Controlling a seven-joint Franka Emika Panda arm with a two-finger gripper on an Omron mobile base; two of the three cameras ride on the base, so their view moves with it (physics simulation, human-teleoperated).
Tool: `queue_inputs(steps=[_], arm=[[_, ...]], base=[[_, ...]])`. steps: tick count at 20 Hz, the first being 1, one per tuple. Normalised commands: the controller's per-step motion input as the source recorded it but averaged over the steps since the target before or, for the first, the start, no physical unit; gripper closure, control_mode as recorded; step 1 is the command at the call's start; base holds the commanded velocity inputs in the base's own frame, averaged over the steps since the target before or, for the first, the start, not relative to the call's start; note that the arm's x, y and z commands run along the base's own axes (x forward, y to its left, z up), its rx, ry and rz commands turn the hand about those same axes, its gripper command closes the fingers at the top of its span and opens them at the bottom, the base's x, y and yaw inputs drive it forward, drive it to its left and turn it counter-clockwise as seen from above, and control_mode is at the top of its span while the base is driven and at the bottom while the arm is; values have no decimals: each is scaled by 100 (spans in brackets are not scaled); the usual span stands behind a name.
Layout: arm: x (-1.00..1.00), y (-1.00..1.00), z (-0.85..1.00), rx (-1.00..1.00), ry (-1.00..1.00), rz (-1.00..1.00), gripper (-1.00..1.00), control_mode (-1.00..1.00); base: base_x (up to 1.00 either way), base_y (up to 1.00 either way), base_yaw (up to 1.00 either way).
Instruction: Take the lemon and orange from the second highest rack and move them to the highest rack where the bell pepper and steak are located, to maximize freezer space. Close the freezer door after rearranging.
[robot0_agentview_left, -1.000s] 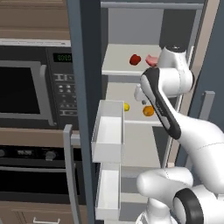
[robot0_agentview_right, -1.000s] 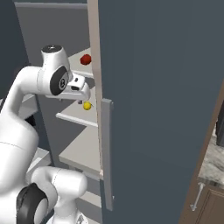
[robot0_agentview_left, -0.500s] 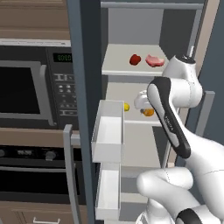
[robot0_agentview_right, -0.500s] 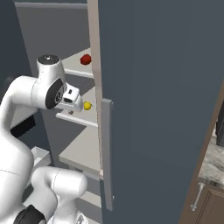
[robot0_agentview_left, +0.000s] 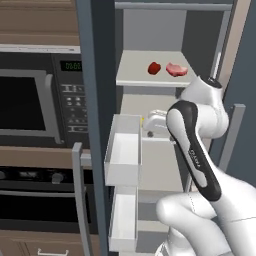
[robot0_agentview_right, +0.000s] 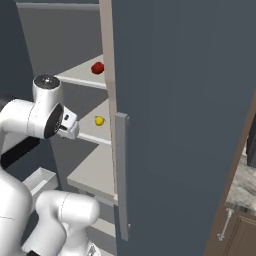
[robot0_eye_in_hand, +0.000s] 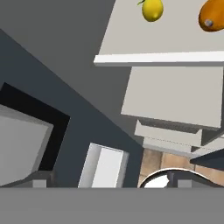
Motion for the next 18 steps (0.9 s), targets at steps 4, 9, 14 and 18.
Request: queue_inputs(steps=[4, 9, 14, 18], arm=[[-12, 73, -21, 11, 0, -12, -100, -100], [-11, 66, -16, 12, 0, -12, -100, -100], [-2, -38, 20, 2, 0, 0, -100, -100], [2, -60, 14, -2, 10, 0, -100, -100]], base=[[0, 0, 0], [0, 0, 0], [0, 0, 0], [0, 0, 0]])
